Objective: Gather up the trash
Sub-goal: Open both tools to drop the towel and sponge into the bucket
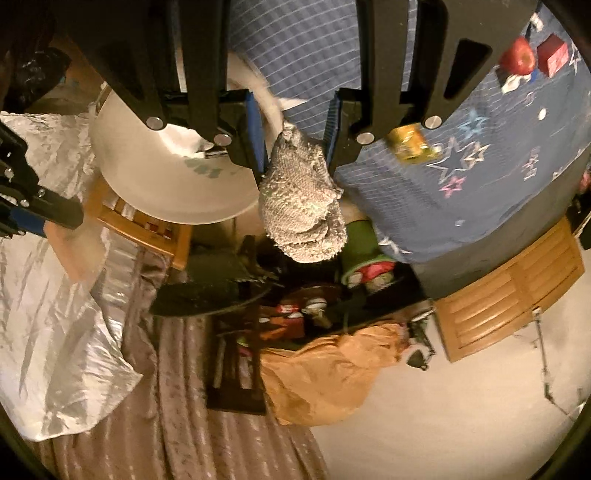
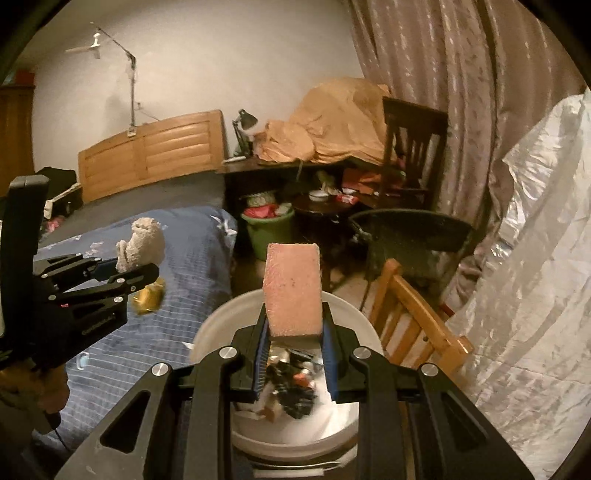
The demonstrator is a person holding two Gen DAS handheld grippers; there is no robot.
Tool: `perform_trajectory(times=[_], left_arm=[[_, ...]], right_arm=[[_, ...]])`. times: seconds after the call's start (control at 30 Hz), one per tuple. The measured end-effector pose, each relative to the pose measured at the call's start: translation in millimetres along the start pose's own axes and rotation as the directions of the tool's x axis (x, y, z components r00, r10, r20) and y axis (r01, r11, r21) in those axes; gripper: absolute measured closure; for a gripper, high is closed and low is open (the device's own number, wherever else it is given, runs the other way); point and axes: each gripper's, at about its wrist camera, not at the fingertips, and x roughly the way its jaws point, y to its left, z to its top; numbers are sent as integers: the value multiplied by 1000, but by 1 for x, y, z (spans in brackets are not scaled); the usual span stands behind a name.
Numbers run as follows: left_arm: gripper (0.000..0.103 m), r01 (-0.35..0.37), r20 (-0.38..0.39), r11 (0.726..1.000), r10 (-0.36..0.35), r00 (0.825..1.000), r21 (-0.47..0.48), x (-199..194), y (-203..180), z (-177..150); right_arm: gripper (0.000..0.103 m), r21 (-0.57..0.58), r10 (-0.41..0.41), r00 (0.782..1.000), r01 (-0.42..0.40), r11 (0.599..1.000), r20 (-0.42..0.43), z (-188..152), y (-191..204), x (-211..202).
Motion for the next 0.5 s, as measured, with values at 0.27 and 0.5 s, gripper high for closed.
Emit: perform_trajectory(times=[0.27,0.5], left_arm=[[76,51,-45,998,-49,998,33,29,-18,-5],[76,130,-93,991,-126,988,34,50,-19,-9]], right_arm=[[77,14,-9,998,9,1000,-55,-12,-9,43],[77,19,-13,997,15,1000,-72,-17,-12,58]])
